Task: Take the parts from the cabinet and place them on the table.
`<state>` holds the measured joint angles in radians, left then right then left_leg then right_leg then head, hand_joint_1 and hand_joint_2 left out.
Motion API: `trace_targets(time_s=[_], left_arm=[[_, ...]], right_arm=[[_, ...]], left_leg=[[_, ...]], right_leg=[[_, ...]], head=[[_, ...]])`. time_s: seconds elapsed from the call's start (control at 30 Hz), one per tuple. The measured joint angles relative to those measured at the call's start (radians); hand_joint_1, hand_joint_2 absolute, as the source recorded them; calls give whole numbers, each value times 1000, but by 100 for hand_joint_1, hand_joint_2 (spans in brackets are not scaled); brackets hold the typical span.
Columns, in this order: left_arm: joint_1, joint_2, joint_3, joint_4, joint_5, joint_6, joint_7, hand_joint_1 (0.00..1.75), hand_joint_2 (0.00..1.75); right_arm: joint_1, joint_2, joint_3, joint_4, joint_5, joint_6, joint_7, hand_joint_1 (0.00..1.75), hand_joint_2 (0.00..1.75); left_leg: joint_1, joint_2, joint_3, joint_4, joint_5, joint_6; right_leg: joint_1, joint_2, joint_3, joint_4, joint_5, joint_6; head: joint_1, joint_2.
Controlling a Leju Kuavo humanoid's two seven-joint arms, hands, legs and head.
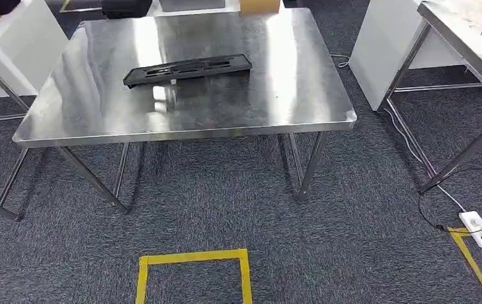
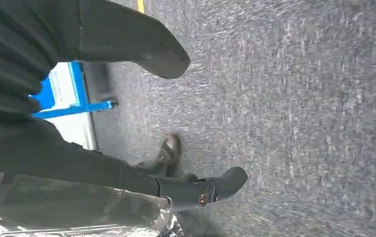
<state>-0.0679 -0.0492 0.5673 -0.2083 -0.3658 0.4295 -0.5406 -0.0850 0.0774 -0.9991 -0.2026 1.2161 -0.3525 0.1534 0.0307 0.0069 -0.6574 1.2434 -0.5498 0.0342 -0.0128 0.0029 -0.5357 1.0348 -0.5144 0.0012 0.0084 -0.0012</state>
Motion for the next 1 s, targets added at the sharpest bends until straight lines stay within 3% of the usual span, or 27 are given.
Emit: trace_targets(time_s=[0.03, 0.07, 0.1, 0.13, 0.2, 0.23, 0.27, 0.33, 0.37, 0.4, 0.43, 0.47, 0.5, 0.53, 0.57, 0.6, 0.67, 0.7, 0.77, 0.8, 0.87, 0.9, 0.93, 0.97, 1.0], left_arm=[[0, 0, 0, 0, 0, 0, 0, 0, 0], [-1, 2, 0, 0, 0, 0, 0, 0, 0], [-1, 8, 0, -1, 0, 1, 0, 0, 0], [-1, 7, 0, -1, -1, 2, -1, 0, 0], [0, 12, 0, -1, 0, 2, 0, 0, 0], [-2, 12, 0, -1, 0, 2, 0, 0, 0], [-2, 12, 0, -1, 0, 2, 0, 0, 0], [-5, 8, 0, -1, 0, 2, -1, 0, 0], [-4, 6, 0, -1, 0, 1, 0, 0, 0], [-3, 3, 0, -1, 0, 1, 0, 0, 0], [-3, 1, 0, -1, 0, 1, 0, 0, 0], [-3, 0, 0, -1, 0, 1, 0, 0, 0], [-2, -2, 1, -1, 0, 1, 0, 0, 0], [-3, -4, 0, -1, 0, 1, 0, 0, 0], [-3, -5, 0, -1, 0, 2, -1, 0, 0], [-3, -1, 0, -1, -1, 3, -1, 0, 0], [-5, -1, 0, -1, -1, 4, -3, 0, 0], [-5, -1, 0, -1, -1, 4, -3, 0, 0], [-4, -1, 0, -1, -1, 4, -4, 0, 0], [-5, -1, 0, -1, -3, 4, -5, 0, 0], [-5, 0, 0, -1, -3, 4, -6, 0, 0], [-4, 0, 0, -1, -3, 4, -6, 0, 0], [-3, -1, 0, -1, -3, 5, -6, 0, 0], [-3, -1, 0, -1, -3, 5, -6, 0, 0], [-3, 0, 0, -1, -3, 5, -6, 0, 0]], right_arm=[[-1, 0, 0, 0, 0, 0, 0, 0, 175], [-1, 1, 0, 0, 0, 0, 0, 0, 175], [-3, 10, 0, 2, 0, 1, 0, 0, 175], [-3, 6, 0, 2, 0, 0, 0, 0, 175], [-6, 11, 0, 2, 0, 1, 0, 0, 175], [-6, 9, 0, 2, 0, 1, 0, 0, 175], [-5, 8, 0, 2, 0, 1, 0, 0, 175], [-6, 9, 0, 3, 1, 1, 0, 0, 175], [-6, 4, 0, 3, 1, 1, 0, 0, 175], [-6, 1, -1, 3, 1, 1, 0, 0, 175], [-4, -1, -1, 3, 2, 1, 0, 0, 175], [-1, -3, -1, 3, 2, 1, 0, 0, 175], [-1, -6, -1, 3, 2, 1, 1, 0, 175], [-1, -7, -1, 3, 2, 1, 1, 0, 175], [-3, -7, -1, 3, 3, 1, 1, 0, 175], [-5, -5, -1, 3, 4, 5, 1, 0, 175], [-4, -6, -1, 3, 9, 6, 1, 0, 175], [-4, -6, -1, 3, 10, 6, 2, 0, 175], [-4, -7, -1, 3, 11, 11, 3, 0, 175], [-4, -7, -1, 3, 10, 12, 4, 0, 175], [-4, -8, -1, 3, 11, 14, 6, 0, 175], [-3, -8, -1, 3, 11, 15, 7, 0, 175], [-3, -8, -1, 3, 11, 16, 8, 0, 175], [-2, -8, -1, 3, 12, 16, 9, 0, 175], [-1, -8, -1, 3, 13, 16, 9, 0, 175]], left_leg=[[-10, -2, 47, -78, 36, 21], [-25, -12, 90, -157, 56, 50], [-24, -10, 106, -174, 38, 68], [-32, -8, 106, -187, 45, 63], [-44, -9, 107, -198, 52, 69], [-48, -10, 119, -230, 61, 79], [-28, -2, 142, -275, 81, 67], [-33, 0, 146, -295, 97, 64], [-33, 2, 141, -293, 97, 60], [-35, 2, 138, -292, 97, 58], [-34, 2, 135, -290, 97, 55], [-32, 2, 133, -287, 97, 49], [-30, 2, 131, -283, 96, 44], [-26, 1, 128, -273, 92, 37], [-25, 2, 122, -256, 84, 25], [-31, 2, 116, -248, 79, 16], [-33, 3, 108, -232, 75, 3], [-33, 2, 108, -235, 77, 0], [-25, 0, 99, -221, 69, -6], [-24, 0, 85, -187, 36, -14], [-19, 0, 23, -44, -47, -25], [-17, 0, -7, 23, -75, -28], [-16, 0, -30, 71, -85, -30], [-14, 0, -27, 65, -68, -29], [-12, 0, -6, 23, -36, -27]], right_leg=[[5, 1, 1, -1, 1, -1], [3, 2, 1, -2, 1, -1], [13, 0, -2, -2, 5, 6], [-6, 0, -3, -4, 8, 10], [-9, 0, -4, -10, 15, 22], [-3, 0, 3, -26, 22, 32], [1, -3, -2, -15, 14, 30], [-1, -1, -49, 73, -37, 21], [-4, -2, -87, 152, -70, 20], [-7, -2, -114, 212, -90, 23], [-9, -2, -128, 242, -94, 31], [-11, -2, -117, 224, -79, 43], [-14, -2, -87, 170, -51, 57], [-19, -3, -36, 72, -11, 72], [-24, -5, 14, -27, 16, 81], [-16, -2, 5, -12, 3, 64], [-13, 0, 5, -20, 10, 41], [-10, 0, 3, -17, 10, 37], [-25, 0, 5, -22, 19, 22], [-25, 1, 3, -22, 22, 17], [-23, 0, -3, -21, 24, 12], [-22, -1, -5, -21, 26, 9], [-22, -1, -7, -21, 26, 9], [-22, -1, -6, -21, 26, 9], [-22, -1, -5, -21, 26, 9]], head=[[0, 0], [0, 0], [10, 0], [8, 0], [5, 0], [1, 0], [2, 0], [6, 0], [7, 0], [6, 0], [7, 0], [7, 0], [7, 0], [7, 0], [7, 0], [8, 0], [2, 0], [2, 0], [2, 0], [0, 0], [-1, 0], [-1, 0], [-2, 0], [-1, 0], [-1, 0]])
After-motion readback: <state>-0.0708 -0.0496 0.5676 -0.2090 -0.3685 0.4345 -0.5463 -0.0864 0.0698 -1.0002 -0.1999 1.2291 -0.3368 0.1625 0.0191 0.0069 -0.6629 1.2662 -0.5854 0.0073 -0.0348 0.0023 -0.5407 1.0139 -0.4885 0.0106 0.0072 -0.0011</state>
